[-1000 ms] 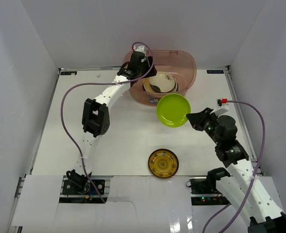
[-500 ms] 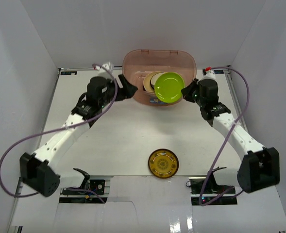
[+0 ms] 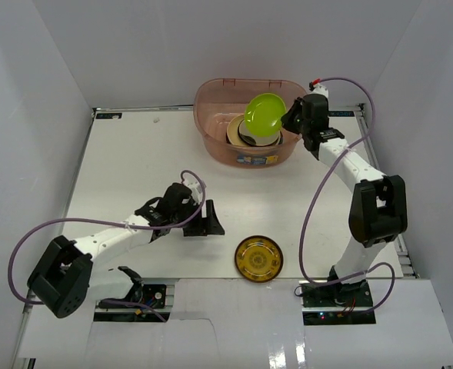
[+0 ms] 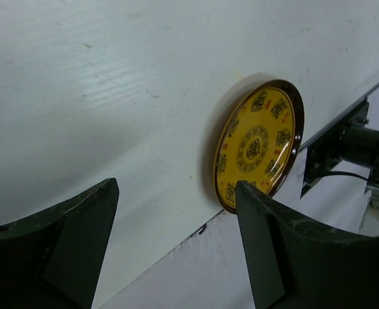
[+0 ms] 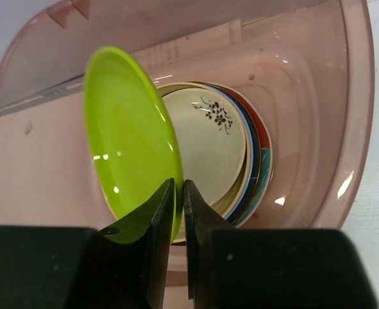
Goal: Place the plates into the plastic bin on the countertop
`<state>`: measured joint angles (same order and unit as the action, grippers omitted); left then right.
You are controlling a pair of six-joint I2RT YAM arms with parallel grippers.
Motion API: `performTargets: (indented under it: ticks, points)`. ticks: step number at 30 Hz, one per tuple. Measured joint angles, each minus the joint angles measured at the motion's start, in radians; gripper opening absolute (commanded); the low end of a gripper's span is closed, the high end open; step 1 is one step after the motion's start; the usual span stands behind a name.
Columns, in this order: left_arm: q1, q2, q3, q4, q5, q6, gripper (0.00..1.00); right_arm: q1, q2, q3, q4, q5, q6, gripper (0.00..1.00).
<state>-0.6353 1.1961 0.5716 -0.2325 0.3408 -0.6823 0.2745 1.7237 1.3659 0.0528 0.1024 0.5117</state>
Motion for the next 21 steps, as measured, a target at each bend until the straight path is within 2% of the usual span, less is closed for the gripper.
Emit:
performTargets:
  ticks: [2,3,7,12,16,20,21]
  points:
    - [-0.045,0.044,0.015,0.026,0.016,0.001,0.83,0.000,0.045,0.032,-0.014,0.005,-0.001,0.42]
    - [-0.064,0.066,0.020,0.042,0.023,0.002,0.83,0.001,0.068,0.055,-0.031,0.007,-0.007,0.57]
    - [-0.141,0.165,0.032,0.084,0.035,0.001,0.81,0.001,0.135,0.173,-0.112,0.008,-0.048,0.67]
    - [-0.207,0.250,0.055,0.110,0.043,0.002,0.74,0.001,0.103,0.179,-0.147,0.009,-0.074,0.64]
    - [-0.239,0.315,0.101,0.125,0.046,0.013,0.64,0.001,-0.058,0.016,-0.127,-0.019,-0.079,0.60]
    - [-0.264,0.365,0.130,0.136,0.051,0.018,0.49,0.002,-0.361,-0.273,-0.072,-0.059,-0.075,0.59]
    - [-0.271,0.376,0.137,0.137,0.051,0.018,0.34,0.003,-0.437,-0.336,-0.059,-0.065,-0.074,0.59]
